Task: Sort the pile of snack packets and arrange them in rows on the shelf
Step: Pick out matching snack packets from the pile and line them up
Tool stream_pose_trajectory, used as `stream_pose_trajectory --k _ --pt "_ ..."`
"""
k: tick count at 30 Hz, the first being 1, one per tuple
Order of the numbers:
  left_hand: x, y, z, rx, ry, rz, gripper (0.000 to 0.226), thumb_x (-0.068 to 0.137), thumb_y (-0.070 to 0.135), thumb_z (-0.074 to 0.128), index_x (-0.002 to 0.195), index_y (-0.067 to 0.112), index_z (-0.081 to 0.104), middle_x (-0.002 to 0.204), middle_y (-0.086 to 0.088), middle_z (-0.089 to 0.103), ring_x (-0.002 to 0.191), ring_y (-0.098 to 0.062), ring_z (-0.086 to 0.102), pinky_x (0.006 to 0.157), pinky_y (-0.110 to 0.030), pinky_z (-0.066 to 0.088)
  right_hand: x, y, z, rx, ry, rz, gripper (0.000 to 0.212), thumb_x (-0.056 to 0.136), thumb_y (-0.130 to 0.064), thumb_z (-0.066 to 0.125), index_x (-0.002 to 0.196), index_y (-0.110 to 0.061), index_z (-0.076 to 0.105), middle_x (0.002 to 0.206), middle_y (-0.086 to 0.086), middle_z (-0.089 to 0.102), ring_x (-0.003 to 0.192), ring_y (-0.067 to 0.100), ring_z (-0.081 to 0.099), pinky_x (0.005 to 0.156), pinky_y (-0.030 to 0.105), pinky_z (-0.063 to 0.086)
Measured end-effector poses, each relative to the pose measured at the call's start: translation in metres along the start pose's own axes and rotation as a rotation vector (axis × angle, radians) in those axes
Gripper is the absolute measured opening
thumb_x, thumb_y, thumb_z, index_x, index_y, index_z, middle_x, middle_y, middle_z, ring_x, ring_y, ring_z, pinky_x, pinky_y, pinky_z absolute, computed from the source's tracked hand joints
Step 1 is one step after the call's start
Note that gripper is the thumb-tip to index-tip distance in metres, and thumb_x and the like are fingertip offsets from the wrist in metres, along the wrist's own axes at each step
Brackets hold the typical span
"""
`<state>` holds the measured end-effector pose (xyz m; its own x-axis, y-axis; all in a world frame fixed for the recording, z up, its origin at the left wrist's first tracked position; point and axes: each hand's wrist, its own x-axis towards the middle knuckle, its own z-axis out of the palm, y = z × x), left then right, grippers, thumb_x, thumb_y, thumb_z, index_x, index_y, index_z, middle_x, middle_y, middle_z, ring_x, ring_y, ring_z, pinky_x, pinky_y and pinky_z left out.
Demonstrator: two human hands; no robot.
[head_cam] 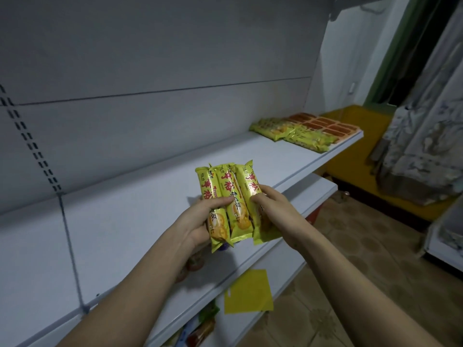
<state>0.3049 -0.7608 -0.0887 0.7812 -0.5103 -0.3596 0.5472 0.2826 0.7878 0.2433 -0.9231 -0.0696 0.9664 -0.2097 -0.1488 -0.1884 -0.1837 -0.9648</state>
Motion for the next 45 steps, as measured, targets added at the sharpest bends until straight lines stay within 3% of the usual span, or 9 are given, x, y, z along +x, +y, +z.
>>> stream_pose_trajectory --k 4,8,13,17,26,31,38,41,45 --pt "0.049 -0.011 0.041 0.016 0.057 -0.009 0.046 0.074 0.004 0.070 0.119 0.004 0.067 0.108 -0.021 0.074 0.084 -0.034 0.075 0.067 -0.046 0.062 0.036 0.015 -0.054 -0.031 -0.044 0.006 0.036 0.093 -0.015 0.051 0.125 -0.028 0.060 0.108 0.002 0.072 0.090 0.019 0.073 0.079 0.035 0.061" --pt "0.094 -0.020 0.084 0.006 0.112 -0.006 0.029 0.089 0.002 0.063 0.118 0.003 0.067 0.109 -0.021 0.074 0.088 -0.035 0.075 0.078 -0.048 0.060 0.077 0.024 -0.111 -0.051 -0.109 -0.004 0.033 0.091 -0.016 0.054 0.121 -0.027 0.064 0.104 0.001 0.075 0.091 0.021 0.073 0.085 0.041 0.060" --pt "0.136 -0.022 0.122 -0.056 0.170 0.023 0.023 0.090 0.002 0.062 0.112 0.002 0.068 0.102 -0.021 0.075 0.079 -0.034 0.076 0.063 -0.045 0.063 0.127 0.025 -0.163 -0.082 -0.207 -0.027 0.024 0.092 -0.018 0.063 0.116 -0.025 0.066 0.097 -0.002 0.074 0.084 0.019 0.074 0.084 0.038 0.060" --pt "0.174 -0.002 0.132 -0.100 0.253 0.090 0.024 0.090 0.002 0.064 0.113 0.001 0.068 0.095 -0.019 0.076 0.075 -0.032 0.075 0.066 -0.045 0.063 0.179 0.015 -0.192 -0.323 -0.113 -0.060 0.043 0.091 -0.028 0.068 0.129 -0.020 0.049 0.090 -0.004 0.060 0.074 0.011 0.064 0.064 0.026 0.049" --pt "0.283 0.033 0.139 -0.138 0.305 0.174 0.028 0.088 0.000 0.066 0.116 0.001 0.066 0.094 -0.019 0.076 0.077 -0.032 0.075 0.064 -0.043 0.063 0.309 0.011 -0.226 -0.929 0.017 -0.167 0.055 0.090 -0.029 0.069 0.132 -0.007 0.042 0.121 0.015 0.061 0.113 0.034 0.056 0.077 0.033 0.041" --pt "0.328 0.042 0.147 -0.200 0.339 0.185 0.034 0.087 0.000 0.068 0.121 0.001 0.065 0.103 -0.021 0.075 0.085 -0.035 0.074 0.076 -0.047 0.061 0.343 0.012 -0.234 -1.201 0.040 -0.276 0.055 0.095 -0.039 0.058 0.136 -0.007 0.039 0.137 0.016 0.044 0.128 0.036 0.041 0.100 0.044 0.041" --pt "0.372 0.048 0.156 -0.236 0.449 0.212 0.040 0.083 0.004 0.073 0.122 0.003 0.066 0.109 -0.019 0.074 0.094 -0.035 0.074 0.085 -0.049 0.059 0.384 0.001 -0.253 -1.152 -0.155 -0.403 0.041 0.094 -0.013 0.056 0.130 -0.007 0.039 0.127 0.017 0.047 0.113 0.037 0.052 0.079 0.039 0.041" --pt "0.379 0.044 0.163 -0.236 0.525 0.188 0.042 0.081 0.007 0.074 0.122 0.000 0.067 0.116 -0.021 0.072 0.105 -0.038 0.070 0.094 -0.051 0.055 0.396 -0.004 -0.263 -1.118 -0.281 -0.450 0.044 0.094 -0.018 0.057 0.132 -0.008 0.037 0.129 0.016 0.045 0.113 0.039 0.053 0.075 0.036 0.037" --pt "0.385 0.054 0.179 -0.153 0.660 0.170 0.029 0.084 0.010 0.073 0.111 0.000 0.070 0.109 -0.019 0.073 0.091 -0.035 0.072 0.072 -0.044 0.062 0.412 -0.016 -0.285 -0.956 -0.328 -0.576 0.036 0.099 -0.033 0.049 0.128 -0.012 0.043 0.126 0.010 0.049 0.109 0.035 0.055 0.074 0.036 0.038"
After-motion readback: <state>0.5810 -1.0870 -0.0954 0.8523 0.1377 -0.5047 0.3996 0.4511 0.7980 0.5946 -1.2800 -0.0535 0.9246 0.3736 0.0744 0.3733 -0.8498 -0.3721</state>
